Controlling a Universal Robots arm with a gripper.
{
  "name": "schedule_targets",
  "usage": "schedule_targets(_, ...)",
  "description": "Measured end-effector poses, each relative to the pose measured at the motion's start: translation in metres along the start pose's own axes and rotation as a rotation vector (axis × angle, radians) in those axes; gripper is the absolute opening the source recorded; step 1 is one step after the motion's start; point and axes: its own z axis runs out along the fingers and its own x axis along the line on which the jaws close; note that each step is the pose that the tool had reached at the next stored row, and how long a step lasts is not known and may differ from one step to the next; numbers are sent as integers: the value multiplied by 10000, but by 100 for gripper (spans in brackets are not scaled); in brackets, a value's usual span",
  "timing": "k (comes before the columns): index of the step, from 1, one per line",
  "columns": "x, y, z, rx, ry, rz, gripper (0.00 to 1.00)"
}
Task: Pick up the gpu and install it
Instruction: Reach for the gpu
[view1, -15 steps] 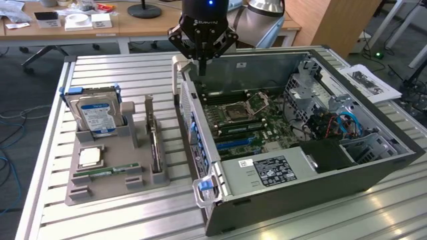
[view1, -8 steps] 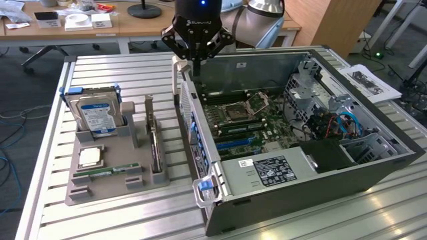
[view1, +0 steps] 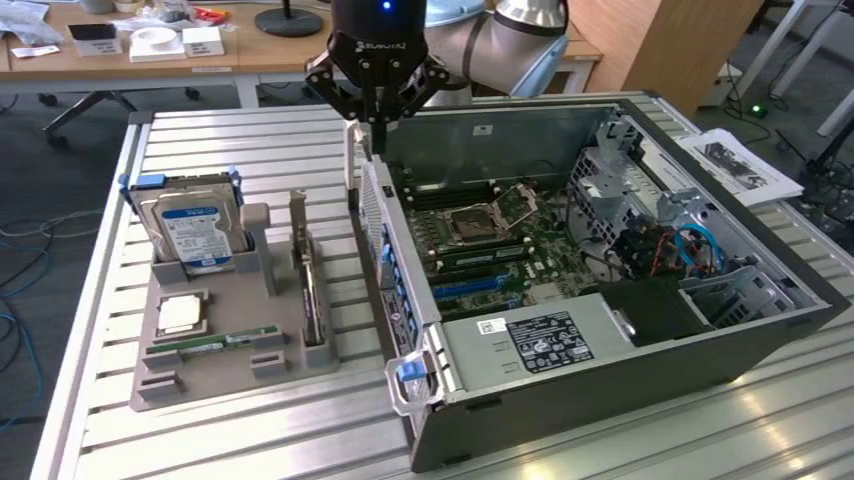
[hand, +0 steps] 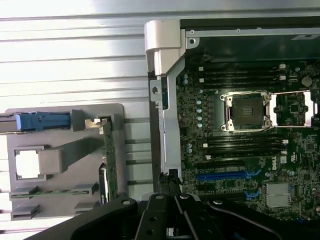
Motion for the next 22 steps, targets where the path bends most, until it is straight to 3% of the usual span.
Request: schedule_targets(22,484,-37,17,0,0,0,11)
